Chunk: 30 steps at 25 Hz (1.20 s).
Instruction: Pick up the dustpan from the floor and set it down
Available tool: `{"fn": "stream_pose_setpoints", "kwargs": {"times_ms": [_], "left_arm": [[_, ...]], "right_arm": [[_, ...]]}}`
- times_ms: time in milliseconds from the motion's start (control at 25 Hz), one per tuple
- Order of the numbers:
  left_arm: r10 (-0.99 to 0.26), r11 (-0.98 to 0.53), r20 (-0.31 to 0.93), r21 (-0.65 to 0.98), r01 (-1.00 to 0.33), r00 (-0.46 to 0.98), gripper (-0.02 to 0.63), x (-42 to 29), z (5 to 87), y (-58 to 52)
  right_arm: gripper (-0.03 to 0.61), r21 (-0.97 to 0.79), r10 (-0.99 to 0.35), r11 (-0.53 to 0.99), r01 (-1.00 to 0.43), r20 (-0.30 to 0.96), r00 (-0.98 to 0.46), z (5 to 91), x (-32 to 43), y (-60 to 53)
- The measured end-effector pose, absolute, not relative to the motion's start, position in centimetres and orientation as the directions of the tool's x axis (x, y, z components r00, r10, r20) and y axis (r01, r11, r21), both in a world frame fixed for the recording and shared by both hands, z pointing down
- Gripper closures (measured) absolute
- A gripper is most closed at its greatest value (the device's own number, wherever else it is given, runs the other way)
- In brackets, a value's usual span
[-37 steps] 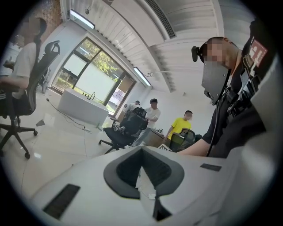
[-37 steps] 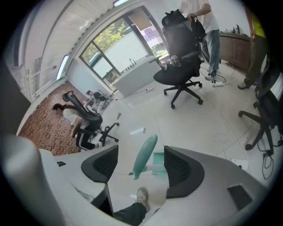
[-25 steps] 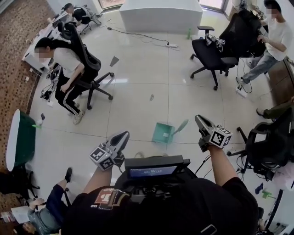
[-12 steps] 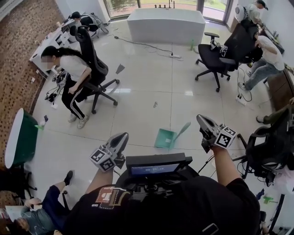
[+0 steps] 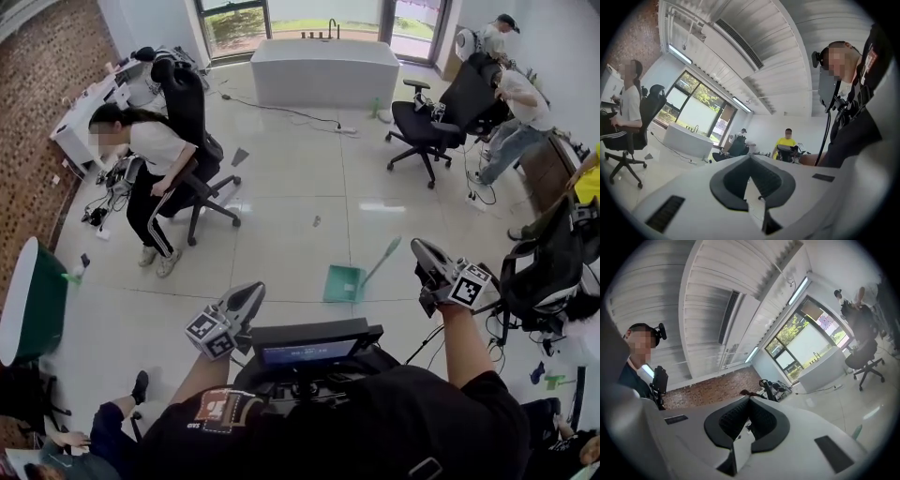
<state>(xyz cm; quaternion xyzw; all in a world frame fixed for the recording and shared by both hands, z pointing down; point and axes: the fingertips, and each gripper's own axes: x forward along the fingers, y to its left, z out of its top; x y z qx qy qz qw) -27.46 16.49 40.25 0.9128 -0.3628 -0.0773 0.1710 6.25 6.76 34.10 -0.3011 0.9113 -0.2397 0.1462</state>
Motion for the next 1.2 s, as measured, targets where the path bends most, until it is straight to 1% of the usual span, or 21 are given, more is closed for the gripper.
{"fn": "stream_pose_setpoints", "kwargs": {"times_ms": [120, 240, 360, 520, 720, 920, 1080, 1200], "left_arm": [[-0.670, -0.688, -0.005, 0.380, -0.619, 0.742, 0.589, -32.0, 41.1, 21.0], [-0.663, -0.687, -0.009, 0.405, -0.603, 0.749, 0.589, -34.9, 40.9, 25.0], [-0.650, -0.698, -0.012, 0.405, -0.591, 0.760, 0.589, -34.8, 39.7, 28.6], [-0.632, -0.710, -0.021, 0.416, -0.568, 0.775, 0.589, -32.2, 39.0, 31.6], [-0.594, -0.746, -0.023, 0.390, -0.540, 0.804, 0.589, -25.7, 38.2, 37.1], [-0.599, -0.743, -0.009, 0.377, -0.553, 0.800, 0.589, -14.4, 37.5, 43.6], [-0.620, -0.717, 0.000, 0.407, -0.566, 0.785, 0.589, -5.6, 39.4, 50.0], [-0.618, -0.704, 0.008, 0.441, -0.557, 0.786, 0.589, -0.6, 41.3, 55.4]], "right_arm": [[0.571, -0.525, -0.651, 0.682, -0.509, -0.120, -0.749, 34.1, 2.8, 11.9], [0.571, -0.525, -0.667, 0.670, -0.525, -0.116, -0.736, 33.3, 0.6, 16.7], [0.571, -0.514, -0.678, 0.666, -0.541, -0.115, -0.726, 31.6, 1.1, 21.3], [0.571, -0.505, -0.698, 0.655, -0.563, -0.119, -0.706, 30.0, 4.3, 25.9], [0.571, -0.483, -0.695, 0.666, -0.568, -0.126, -0.708, 29.3, 9.4, 33.3], [0.571, -0.492, -0.663, 0.687, -0.535, -0.123, -0.738, 30.7, 19.0, 40.9], [0.571, -0.495, -0.605, 0.713, -0.497, -0.076, -0.793, 34.6, 25.0, 47.6], [0.571, -0.483, -0.557, 0.734, -0.477, -0.027, -0.830, 37.1, 27.7, 52.8]]}}
